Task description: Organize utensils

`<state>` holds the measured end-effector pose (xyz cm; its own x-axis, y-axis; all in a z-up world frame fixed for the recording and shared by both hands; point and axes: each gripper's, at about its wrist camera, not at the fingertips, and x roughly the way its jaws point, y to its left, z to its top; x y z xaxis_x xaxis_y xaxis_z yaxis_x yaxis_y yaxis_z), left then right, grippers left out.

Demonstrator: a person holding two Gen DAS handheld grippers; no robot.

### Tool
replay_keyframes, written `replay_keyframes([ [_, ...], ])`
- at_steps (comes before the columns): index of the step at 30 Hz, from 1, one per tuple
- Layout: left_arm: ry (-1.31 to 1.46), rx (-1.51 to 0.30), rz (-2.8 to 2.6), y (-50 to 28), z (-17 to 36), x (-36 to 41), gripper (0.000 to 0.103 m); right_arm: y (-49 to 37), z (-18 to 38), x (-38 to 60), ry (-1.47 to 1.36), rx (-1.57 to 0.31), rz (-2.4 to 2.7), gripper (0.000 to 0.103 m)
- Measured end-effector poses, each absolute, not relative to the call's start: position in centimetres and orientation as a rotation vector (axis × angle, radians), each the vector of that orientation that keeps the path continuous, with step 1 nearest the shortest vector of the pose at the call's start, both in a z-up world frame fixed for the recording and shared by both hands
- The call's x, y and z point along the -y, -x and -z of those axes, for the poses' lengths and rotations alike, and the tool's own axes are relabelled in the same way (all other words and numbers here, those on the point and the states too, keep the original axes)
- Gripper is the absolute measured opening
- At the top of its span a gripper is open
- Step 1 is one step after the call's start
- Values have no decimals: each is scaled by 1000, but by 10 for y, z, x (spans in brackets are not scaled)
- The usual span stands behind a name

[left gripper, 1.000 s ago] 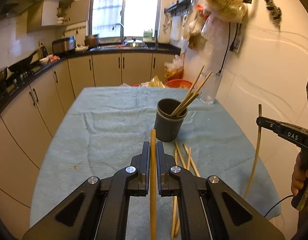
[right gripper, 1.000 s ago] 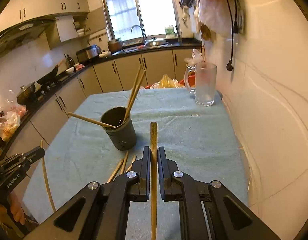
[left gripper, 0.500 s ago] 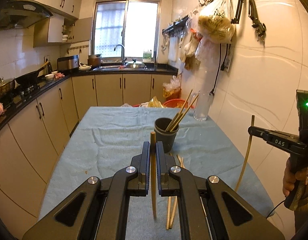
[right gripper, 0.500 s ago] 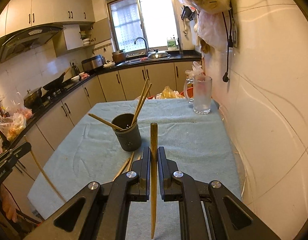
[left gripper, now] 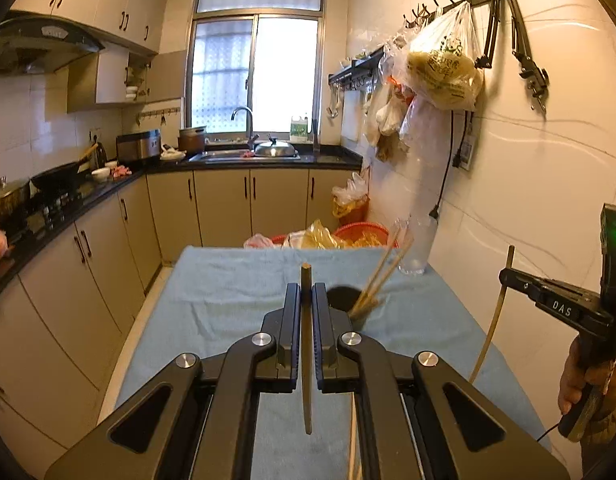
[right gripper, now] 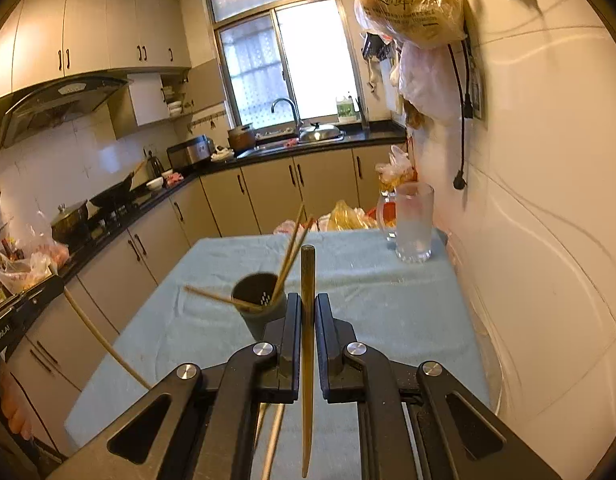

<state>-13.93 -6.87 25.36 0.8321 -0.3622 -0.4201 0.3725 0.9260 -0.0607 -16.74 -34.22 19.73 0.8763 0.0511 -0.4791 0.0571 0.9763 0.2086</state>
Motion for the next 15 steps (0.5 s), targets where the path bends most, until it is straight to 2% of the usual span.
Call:
replay_keyframes([
  [15, 50, -387, 434, 24, -319, 117, 5, 76, -247, 350, -353, -319, 2, 8],
])
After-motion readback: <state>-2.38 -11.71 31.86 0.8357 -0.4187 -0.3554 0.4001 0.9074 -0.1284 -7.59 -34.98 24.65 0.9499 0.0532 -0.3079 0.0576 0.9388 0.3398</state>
